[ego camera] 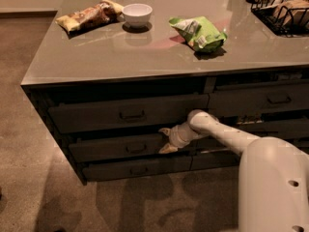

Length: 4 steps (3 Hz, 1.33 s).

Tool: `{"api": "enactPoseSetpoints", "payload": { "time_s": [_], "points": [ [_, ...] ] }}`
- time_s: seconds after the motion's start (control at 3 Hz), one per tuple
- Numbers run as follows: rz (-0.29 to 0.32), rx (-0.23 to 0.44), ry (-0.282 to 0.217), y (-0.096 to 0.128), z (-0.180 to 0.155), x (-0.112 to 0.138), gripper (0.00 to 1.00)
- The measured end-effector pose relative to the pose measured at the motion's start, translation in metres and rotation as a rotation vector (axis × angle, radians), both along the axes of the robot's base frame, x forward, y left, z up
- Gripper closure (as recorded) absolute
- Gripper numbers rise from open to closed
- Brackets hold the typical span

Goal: Open middle drawer

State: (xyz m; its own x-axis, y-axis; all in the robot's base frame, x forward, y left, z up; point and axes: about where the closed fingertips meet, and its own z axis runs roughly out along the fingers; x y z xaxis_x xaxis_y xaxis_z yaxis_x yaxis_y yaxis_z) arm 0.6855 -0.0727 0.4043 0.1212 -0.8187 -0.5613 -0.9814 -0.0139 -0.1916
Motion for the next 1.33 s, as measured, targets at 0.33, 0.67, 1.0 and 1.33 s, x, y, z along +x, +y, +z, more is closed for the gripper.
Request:
{"api": "enactPoseSetpoints", "payload": {
  "time_s": [0.33,0.67,1.0,1.33],
  "points": [
    [0.002,-0.001,0.007,0.000,-0.003,0.000,0.73],
    [0.002,-0.001,0.007,0.000,0.002,0.000,0.83],
    [0.002,-0.001,0.007,0.000,0.006,0.000,0.68],
    [0.002,-0.001,0.007,0.000,0.007,0.000,0.45]
  ]
}}
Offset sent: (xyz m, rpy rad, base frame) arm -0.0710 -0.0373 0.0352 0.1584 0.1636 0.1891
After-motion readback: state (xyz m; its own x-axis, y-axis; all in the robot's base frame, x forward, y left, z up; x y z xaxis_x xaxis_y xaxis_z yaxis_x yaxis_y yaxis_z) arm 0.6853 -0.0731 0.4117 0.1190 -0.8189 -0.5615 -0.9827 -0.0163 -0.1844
